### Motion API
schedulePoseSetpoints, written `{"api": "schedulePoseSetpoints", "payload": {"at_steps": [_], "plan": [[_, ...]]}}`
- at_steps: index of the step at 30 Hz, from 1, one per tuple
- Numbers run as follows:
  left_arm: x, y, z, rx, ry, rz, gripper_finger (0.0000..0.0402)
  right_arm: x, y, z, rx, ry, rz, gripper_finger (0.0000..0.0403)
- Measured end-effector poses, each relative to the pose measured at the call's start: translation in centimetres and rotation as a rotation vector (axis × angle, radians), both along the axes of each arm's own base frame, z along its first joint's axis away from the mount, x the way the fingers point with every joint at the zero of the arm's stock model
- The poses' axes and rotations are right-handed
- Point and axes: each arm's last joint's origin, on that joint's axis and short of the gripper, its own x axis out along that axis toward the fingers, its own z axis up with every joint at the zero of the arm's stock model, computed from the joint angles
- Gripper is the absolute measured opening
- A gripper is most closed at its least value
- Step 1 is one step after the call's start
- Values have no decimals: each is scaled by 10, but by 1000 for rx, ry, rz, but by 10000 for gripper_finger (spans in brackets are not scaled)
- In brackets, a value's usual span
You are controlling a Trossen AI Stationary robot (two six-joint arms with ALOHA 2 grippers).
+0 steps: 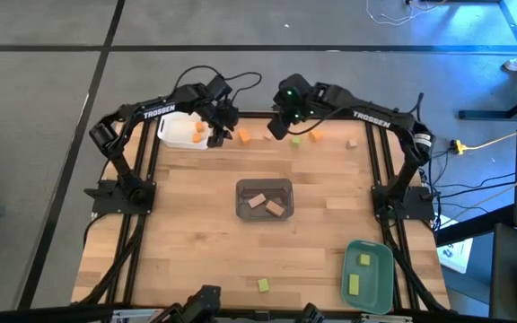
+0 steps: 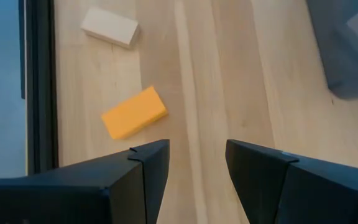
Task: Sort & place blocks by color
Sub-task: Put the light green block into the green bin
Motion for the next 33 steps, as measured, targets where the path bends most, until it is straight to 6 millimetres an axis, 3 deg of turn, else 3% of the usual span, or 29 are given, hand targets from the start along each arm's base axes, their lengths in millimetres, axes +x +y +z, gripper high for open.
{"api": "schedulePoseSetpoints", "payload": {"at_steps": [8, 13, 20, 33], "plan": [[-1, -1, 0, -7, 7, 1, 150, -23, -16, -19, 23, 246, 97, 200], [-1, -1, 0, -20, 5, 17, 150, -24, -36, -39, 127, 226, 189, 200], [1, -4, 1, -122, -61, -11, 150, -25, -62, -80, 215, 327, 140, 200], [-2, -7, 0, -192, -52, -1, 150, -19, -72, -126, 225, 486, 199, 200]]}}
